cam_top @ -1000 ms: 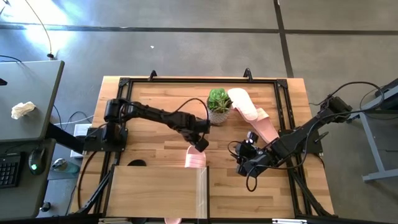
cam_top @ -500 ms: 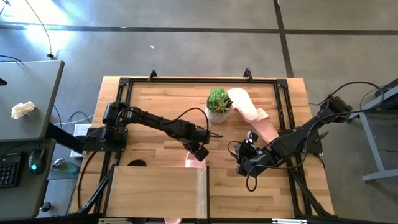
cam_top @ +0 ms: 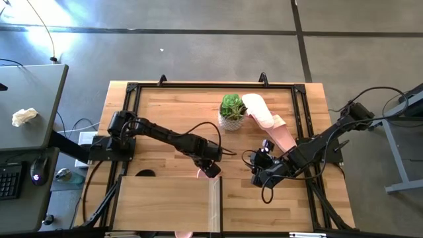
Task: Pick and place slides into the shelf
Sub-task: Put the pink slide under the shelf, then adjust the slides under the shelf
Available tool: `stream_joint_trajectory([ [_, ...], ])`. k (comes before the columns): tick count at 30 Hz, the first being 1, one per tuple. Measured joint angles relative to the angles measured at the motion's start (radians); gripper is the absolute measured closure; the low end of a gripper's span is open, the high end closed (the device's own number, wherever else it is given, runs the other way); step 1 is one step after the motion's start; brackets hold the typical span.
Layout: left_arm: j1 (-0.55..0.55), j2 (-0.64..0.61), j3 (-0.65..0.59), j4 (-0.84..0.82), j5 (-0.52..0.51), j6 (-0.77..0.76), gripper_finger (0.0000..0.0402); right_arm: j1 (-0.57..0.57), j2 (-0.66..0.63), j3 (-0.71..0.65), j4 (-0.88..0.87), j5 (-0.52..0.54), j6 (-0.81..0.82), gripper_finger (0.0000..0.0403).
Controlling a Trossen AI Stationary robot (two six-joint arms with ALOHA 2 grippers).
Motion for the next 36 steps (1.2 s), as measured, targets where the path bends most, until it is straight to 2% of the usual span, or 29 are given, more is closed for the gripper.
stream_joint_trajectory([
  [17,-0.015,0.000,0.000,0.005,0.030,-0.007,0.0401,0.000,0.000,0.000,0.000,0.000,0.000,0.0242],
  [23,-0.010,-0.003,0.000,0.006,-0.035,0.025,0.0399,0.000,0.000,0.000,0.000,0.000,0.000,0.0242],
  [27,0.017,-0.015,0.000,0.005,-0.044,0.048,0.0401,0.000,0.000,0.000,0.000,0.000,0.000,0.0242],
  [36,0.087,-0.099,0.002,-0.039,-0.098,0.113,0.0398,0.000,0.000,0.000,0.002,0.000,0.000,0.0242],
])
